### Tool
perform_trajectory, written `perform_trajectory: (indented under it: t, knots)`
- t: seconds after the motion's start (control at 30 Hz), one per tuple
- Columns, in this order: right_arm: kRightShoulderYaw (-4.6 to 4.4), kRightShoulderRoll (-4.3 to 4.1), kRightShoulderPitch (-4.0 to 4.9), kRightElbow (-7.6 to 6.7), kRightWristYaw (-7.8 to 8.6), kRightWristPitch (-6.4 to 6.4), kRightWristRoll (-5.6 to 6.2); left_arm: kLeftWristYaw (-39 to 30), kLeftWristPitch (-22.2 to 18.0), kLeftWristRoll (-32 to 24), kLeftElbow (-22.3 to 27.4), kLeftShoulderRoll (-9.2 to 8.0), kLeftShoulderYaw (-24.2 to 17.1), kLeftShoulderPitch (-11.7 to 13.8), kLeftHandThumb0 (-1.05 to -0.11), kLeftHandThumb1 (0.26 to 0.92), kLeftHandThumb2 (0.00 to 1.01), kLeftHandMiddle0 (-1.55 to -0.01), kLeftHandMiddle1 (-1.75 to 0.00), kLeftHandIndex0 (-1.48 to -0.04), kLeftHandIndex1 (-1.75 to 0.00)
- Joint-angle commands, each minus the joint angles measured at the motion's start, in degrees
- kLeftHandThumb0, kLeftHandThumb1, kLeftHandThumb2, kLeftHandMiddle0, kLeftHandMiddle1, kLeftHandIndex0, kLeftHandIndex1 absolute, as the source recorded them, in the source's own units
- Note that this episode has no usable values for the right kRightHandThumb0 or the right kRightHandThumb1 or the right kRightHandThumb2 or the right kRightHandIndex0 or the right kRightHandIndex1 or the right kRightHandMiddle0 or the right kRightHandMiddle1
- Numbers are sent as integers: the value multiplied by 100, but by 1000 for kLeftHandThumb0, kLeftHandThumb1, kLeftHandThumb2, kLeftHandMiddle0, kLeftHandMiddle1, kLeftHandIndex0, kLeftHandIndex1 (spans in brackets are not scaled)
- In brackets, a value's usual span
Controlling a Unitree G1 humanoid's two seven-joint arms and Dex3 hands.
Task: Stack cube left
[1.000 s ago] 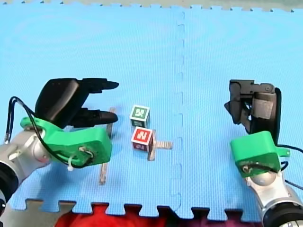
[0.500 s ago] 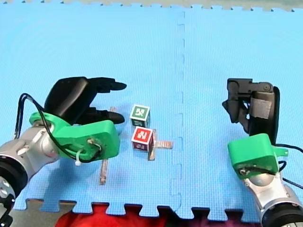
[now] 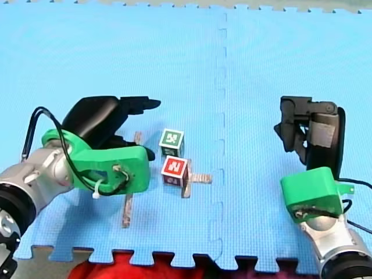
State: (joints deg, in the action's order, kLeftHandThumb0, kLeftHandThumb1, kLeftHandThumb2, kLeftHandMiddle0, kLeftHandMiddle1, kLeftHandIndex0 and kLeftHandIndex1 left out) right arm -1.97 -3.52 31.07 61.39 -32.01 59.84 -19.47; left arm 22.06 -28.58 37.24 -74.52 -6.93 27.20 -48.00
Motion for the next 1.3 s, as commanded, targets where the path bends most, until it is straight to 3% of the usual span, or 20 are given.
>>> perform_trajectory:
  t: [0.0,0.07,0.2,0.33,0.47,0.57,0.93,1.27]
  knots:
    - [13,-44,-23,-23,-22,20,0,-28,-30,-39,-2,14,-14,-17,-822,663,1,-894,-1746,-626,-27]
    - [16,-53,-27,-17,-15,36,8,-43,-32,-55,-7,41,-23,-32,-812,657,0,-896,-1746,-631,-25]
    - [21,-59,-33,-26,0,54,21,-74,-20,-83,-8,65,-33,-67,-681,620,5,-893,-1746,-639,-15]
    - [35,-57,-40,-57,-30,39,18,-108,-32,-98,8,96,-36,-91,-650,618,4,-885,-1746,-658,-20]
    - [40,-68,-67,-113,-71,16,-9,-182,-164,-194,48,113,-107,-74,-527,633,5,-866,-1674,-817,-44]
    - [47,-86,-99,-166,-67,20,-11,-75,-388,-219,71,110,-115,-28,-432,656,7,-866,-1730,-977,-56]
    - [69,-124,-198,-371,-81,6,-31,351,-697,-167,45,218,-75,136,-515,680,7,-884,-1746,-1040,-38]
    - [94,-158,-327,-798,-118,-55,-117,859,-1047,-66,19,244,-21,231,-554,690,6,-888,-1746,-1084,-31]
